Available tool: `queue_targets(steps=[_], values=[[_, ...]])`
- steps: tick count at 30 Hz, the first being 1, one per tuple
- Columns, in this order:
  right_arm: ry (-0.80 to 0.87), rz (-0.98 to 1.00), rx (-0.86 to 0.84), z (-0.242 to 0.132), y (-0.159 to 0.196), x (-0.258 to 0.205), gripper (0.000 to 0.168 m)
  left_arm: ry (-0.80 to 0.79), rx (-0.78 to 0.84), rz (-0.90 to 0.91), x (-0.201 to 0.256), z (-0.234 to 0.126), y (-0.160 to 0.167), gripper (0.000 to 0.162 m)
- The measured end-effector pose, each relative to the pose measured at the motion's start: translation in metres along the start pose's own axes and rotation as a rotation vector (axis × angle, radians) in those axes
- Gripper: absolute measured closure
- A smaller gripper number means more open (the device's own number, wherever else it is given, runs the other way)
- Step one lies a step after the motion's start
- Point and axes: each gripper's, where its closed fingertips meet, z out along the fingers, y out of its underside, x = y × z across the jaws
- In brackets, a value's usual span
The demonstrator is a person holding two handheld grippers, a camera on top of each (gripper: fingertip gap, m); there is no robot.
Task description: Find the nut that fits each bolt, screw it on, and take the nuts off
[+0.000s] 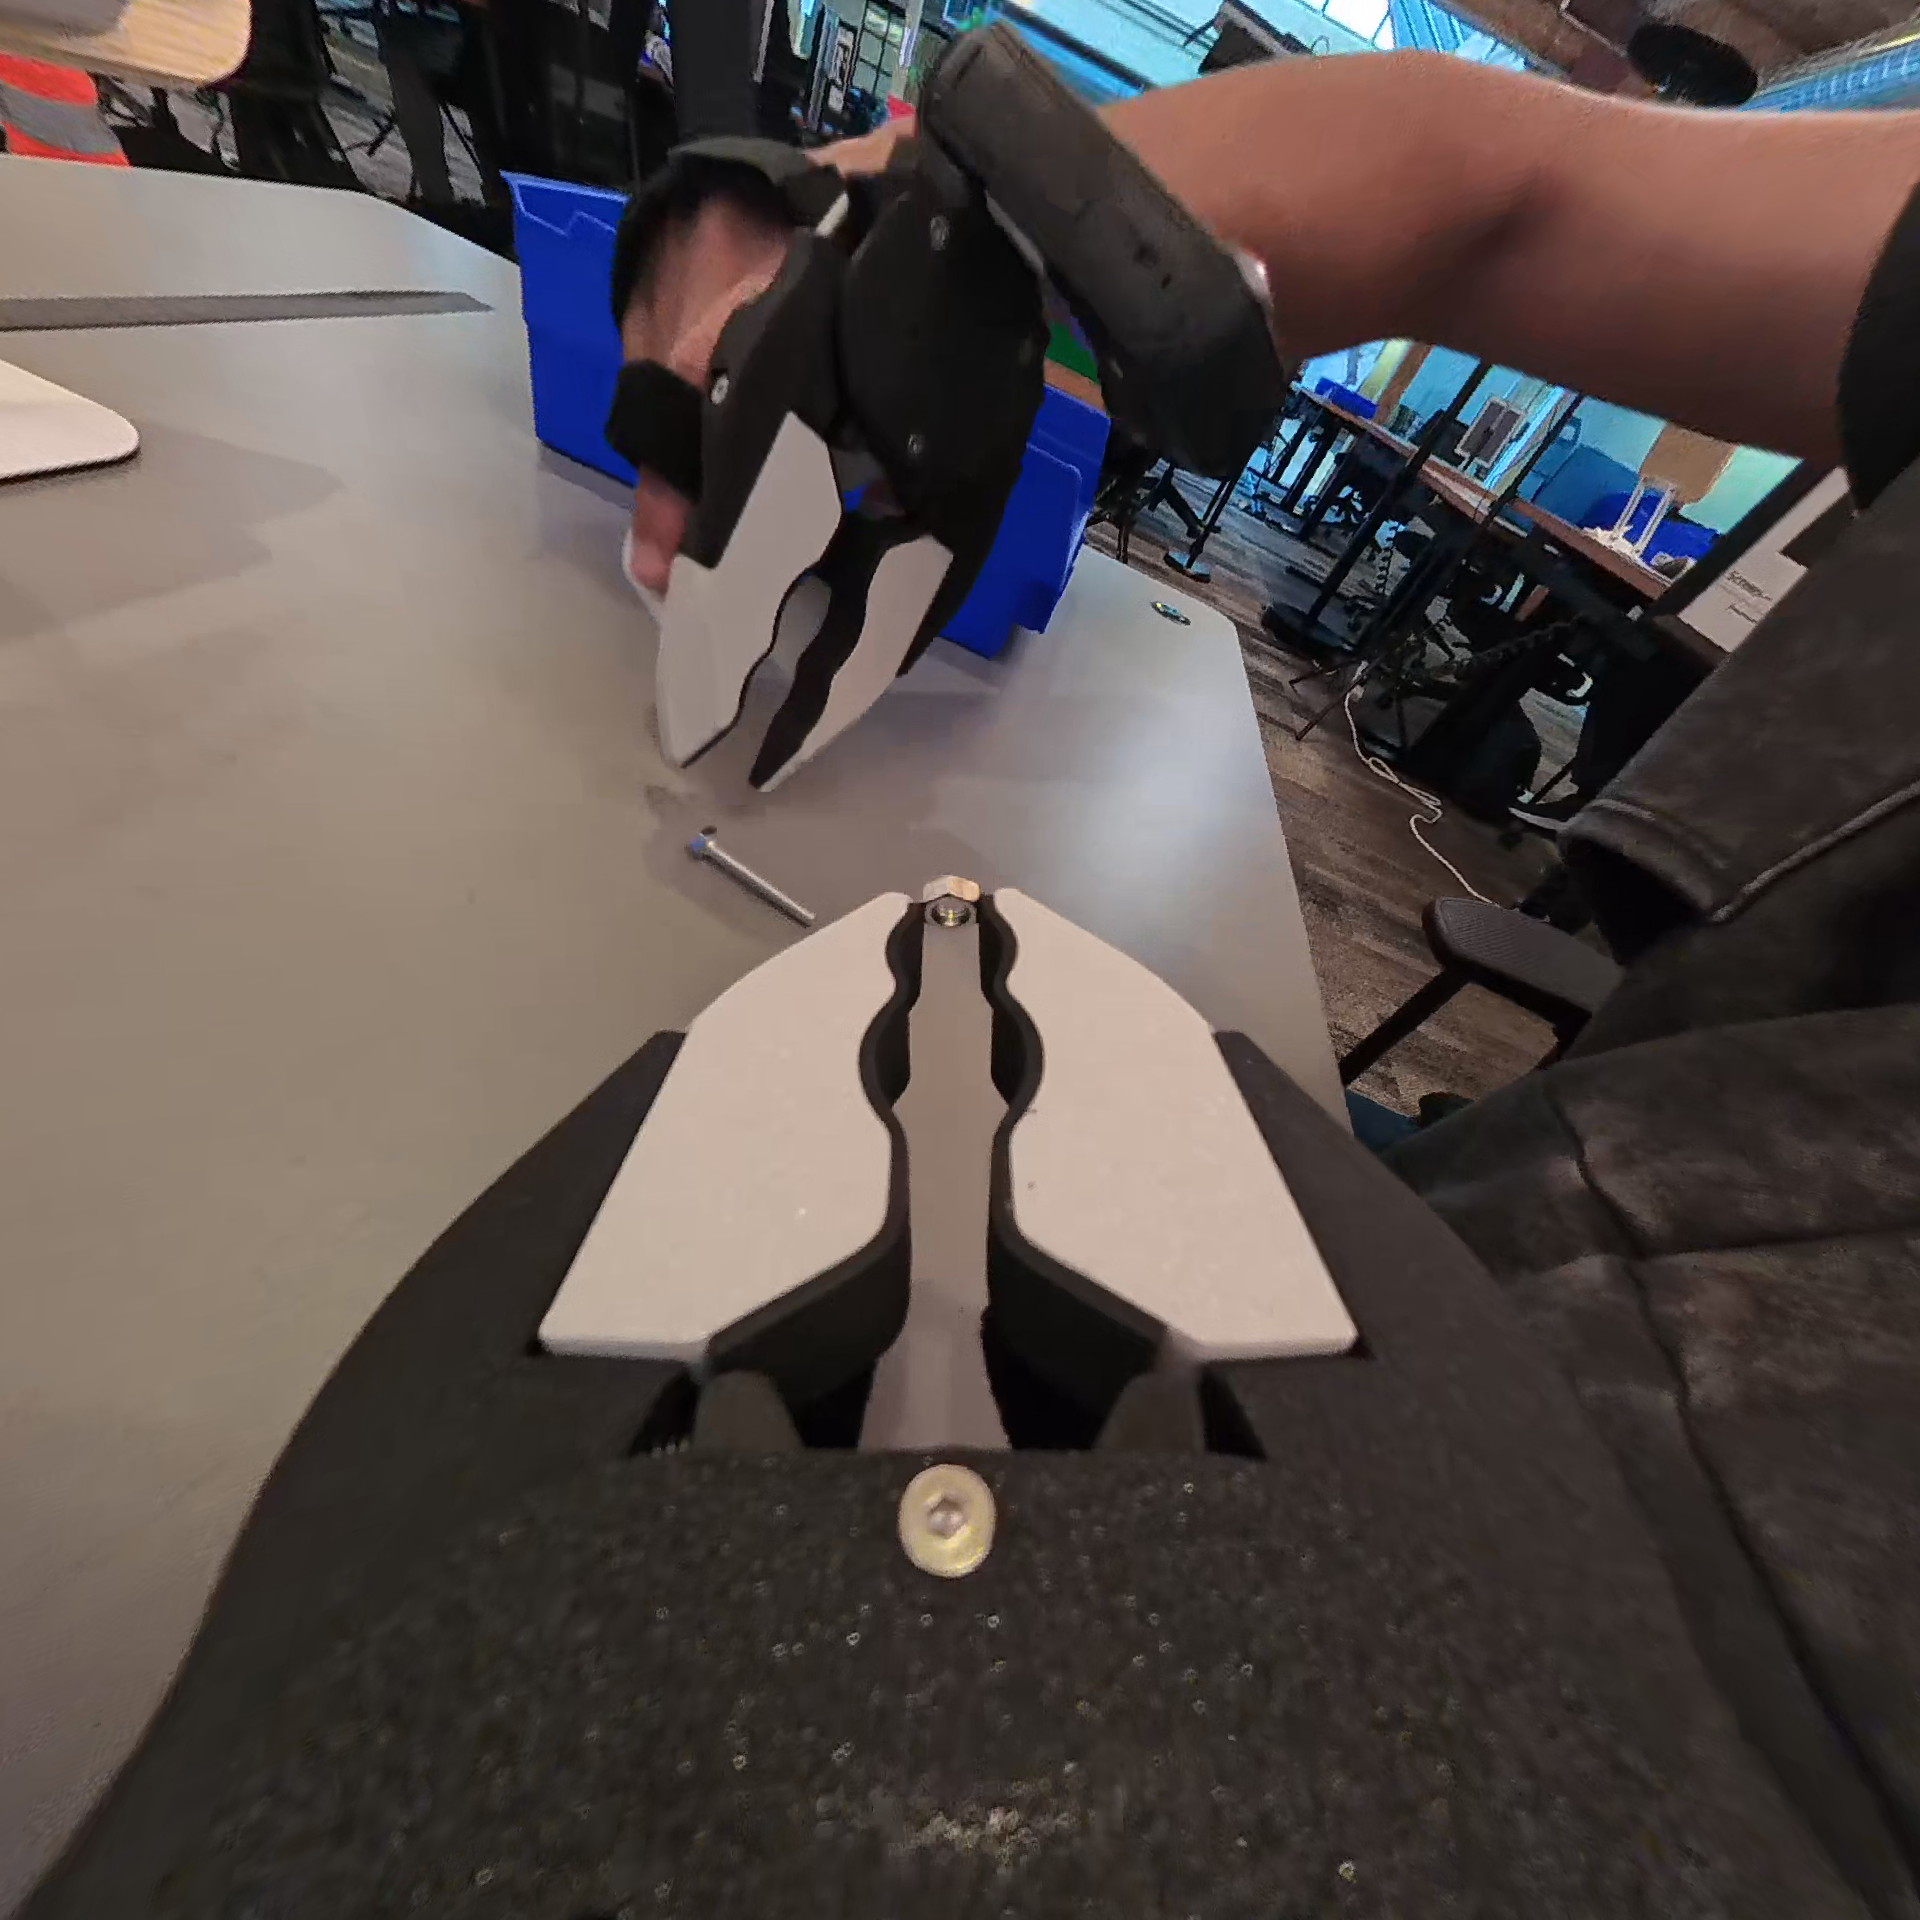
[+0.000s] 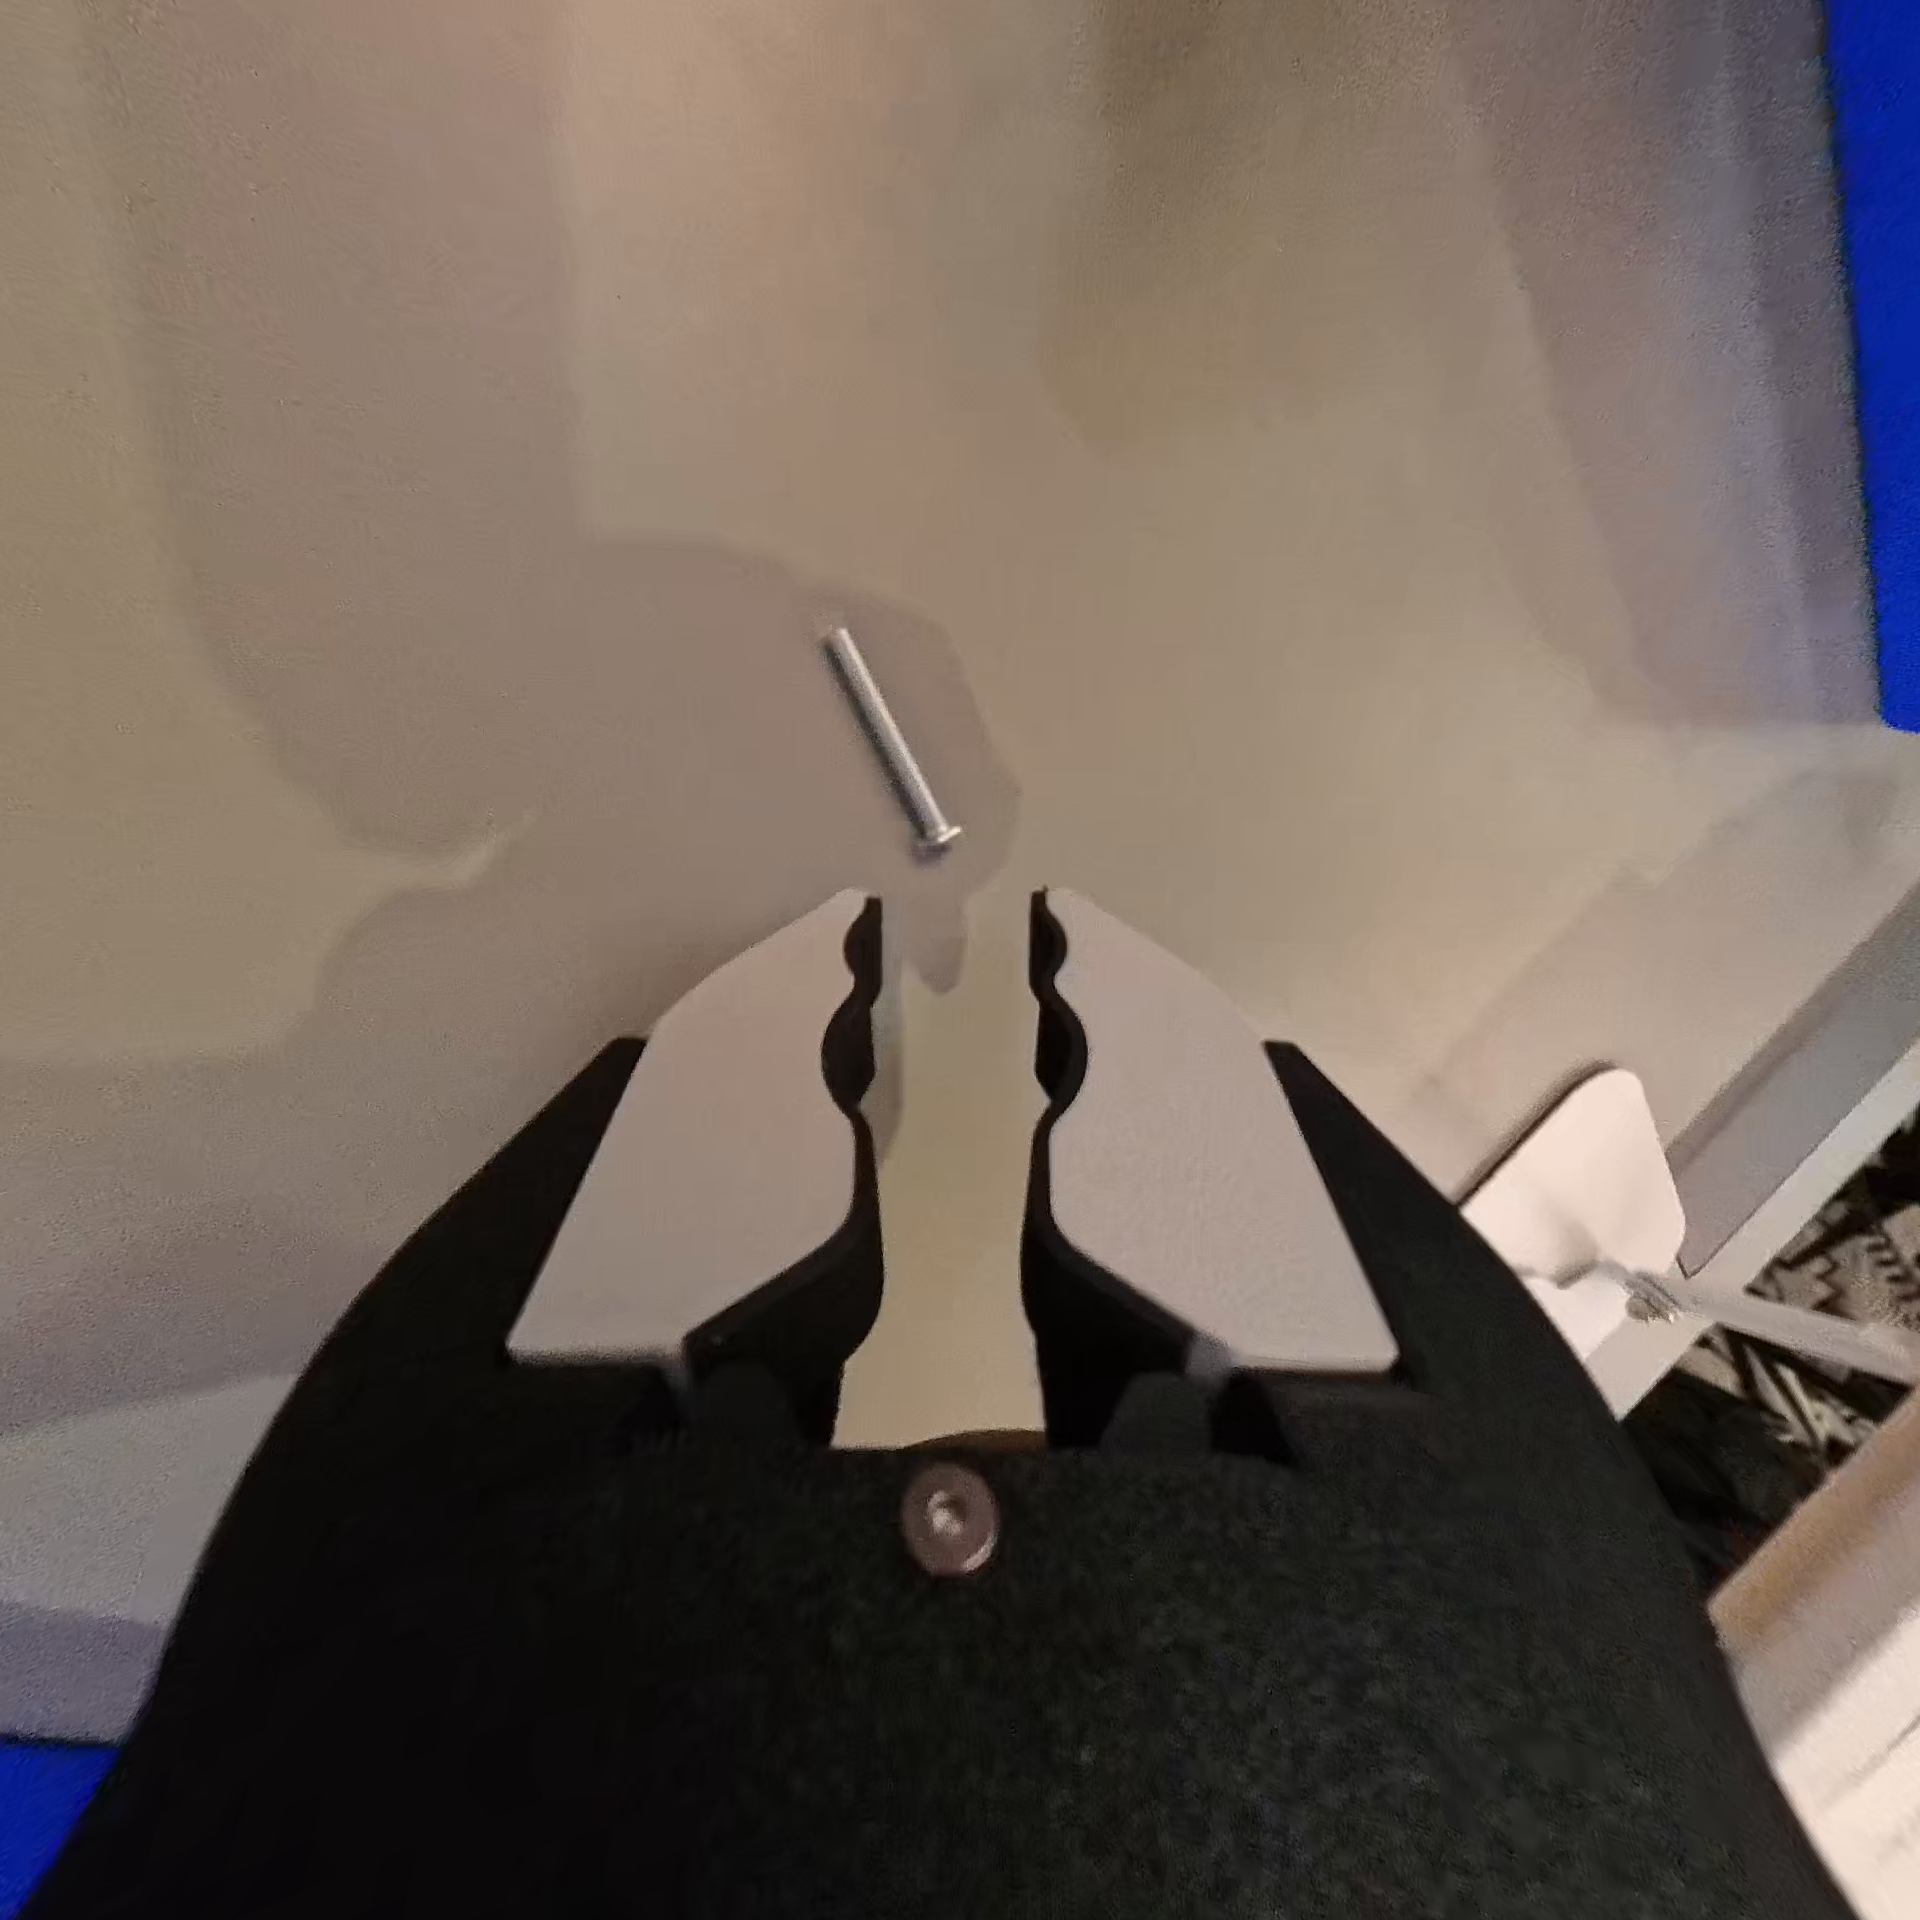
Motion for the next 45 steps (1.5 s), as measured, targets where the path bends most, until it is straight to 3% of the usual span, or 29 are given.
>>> queue_targets(steps=[7, 10, 12, 17, 21, 25, 30, 35, 38, 45], values=[[-0.053, -0.035, 0.011, 0.016, -0.003, -0.001, 0.143, 0.026, -0.019, -0.035, -0.001, 0.001, 0.002, 0.152], [-0.085, -0.046, 0.008, 0.02, -0.003, -0.004, 0.157, 0.029, -0.023, -0.034, 0.0, 0.002, 0.002, 0.152], [-0.087, -0.047, 0.005, 0.02, -0.003, -0.005, 0.158, 0.029, -0.018, -0.035, 0.0, 0.001, 0.002, 0.152], [-0.042, 0.128, -0.082, 0.015, 0.002, 0.0, 0.158, 0.014, -0.006, -0.057, -0.005, 0.0, 0.0, 0.152], [0.211, 0.402, -0.074, -0.013, 0.005, 0.031, 0.158, -0.031, 0.076, -0.114, -0.02, -0.003, -0.014, 0.152], [0.618, 0.609, -0.072, -0.047, 0.019, 0.054, 0.158, -0.03, 0.092, -0.271, -0.042, 0.006, -0.034, 0.152], [1.067, 0.673, -0.195, -0.067, 0.039, 0.052, 0.158, 0.058, 0.061, -0.407, -0.066, 0.028, -0.066, 0.152], [1.229, 0.534, -0.262, -0.09, 0.031, 0.054, 0.158, 0.135, -0.011, -0.434, -0.075, 0.054, -0.071, 0.152], [1.233, 0.491, -0.318, -0.083, 0.037, 0.049, 0.158, 0.235, 0.001, -0.474, -0.07, 0.062, -0.072, 0.153], [1.206, 0.464, -0.354, -0.073, 0.04, 0.046, 0.158, 0.278, 0.007, -0.526, -0.074, 0.071, -0.057, 0.153]])
